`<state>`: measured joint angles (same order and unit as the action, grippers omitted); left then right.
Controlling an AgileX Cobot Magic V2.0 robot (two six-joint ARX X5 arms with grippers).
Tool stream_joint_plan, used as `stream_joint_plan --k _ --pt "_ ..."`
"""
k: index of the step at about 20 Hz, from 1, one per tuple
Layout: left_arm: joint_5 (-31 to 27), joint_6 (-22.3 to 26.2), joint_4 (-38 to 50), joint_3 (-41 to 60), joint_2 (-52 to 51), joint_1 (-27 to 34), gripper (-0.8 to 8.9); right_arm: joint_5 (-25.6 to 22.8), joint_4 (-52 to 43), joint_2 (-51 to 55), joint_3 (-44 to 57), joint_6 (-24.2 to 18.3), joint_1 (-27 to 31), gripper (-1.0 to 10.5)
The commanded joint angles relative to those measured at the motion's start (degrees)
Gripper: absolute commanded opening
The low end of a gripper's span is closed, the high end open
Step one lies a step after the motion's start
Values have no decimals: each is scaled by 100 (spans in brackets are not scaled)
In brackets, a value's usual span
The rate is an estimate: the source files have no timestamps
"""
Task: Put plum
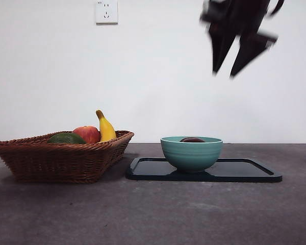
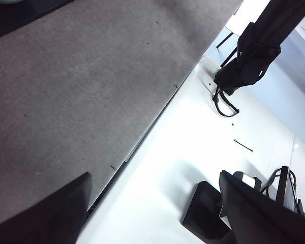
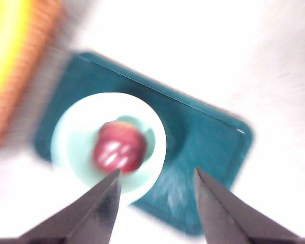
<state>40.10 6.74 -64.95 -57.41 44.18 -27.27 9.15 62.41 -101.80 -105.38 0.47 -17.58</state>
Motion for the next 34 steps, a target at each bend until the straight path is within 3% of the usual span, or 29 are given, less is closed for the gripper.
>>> stream_joint_plan --k 1,5,10,17,20,24,34 --pt "31 70 24 -61 31 -24 402 0 306 754 -125 52 -70 229" --pt "31 70 31 -61 31 -22 402 31 407 2293 605 52 -229 229" --pt "31 70 66 -61 31 -22 402 448 341 4074 2087 61 -575 229" --pt "31 -20 199 -61 31 -22 402 1038 345 5667 3759 232 -861 229" --pt "31 -20 197 -61 31 -22 402 1353 345 6087 4350 234 -892 229" --pt "31 -35 197 -61 31 -22 402 1410 343 6426 4793 229 -892 229" --pt "31 -35 195 -61 31 -22 402 1486 326 6454 4854 229 -892 229"
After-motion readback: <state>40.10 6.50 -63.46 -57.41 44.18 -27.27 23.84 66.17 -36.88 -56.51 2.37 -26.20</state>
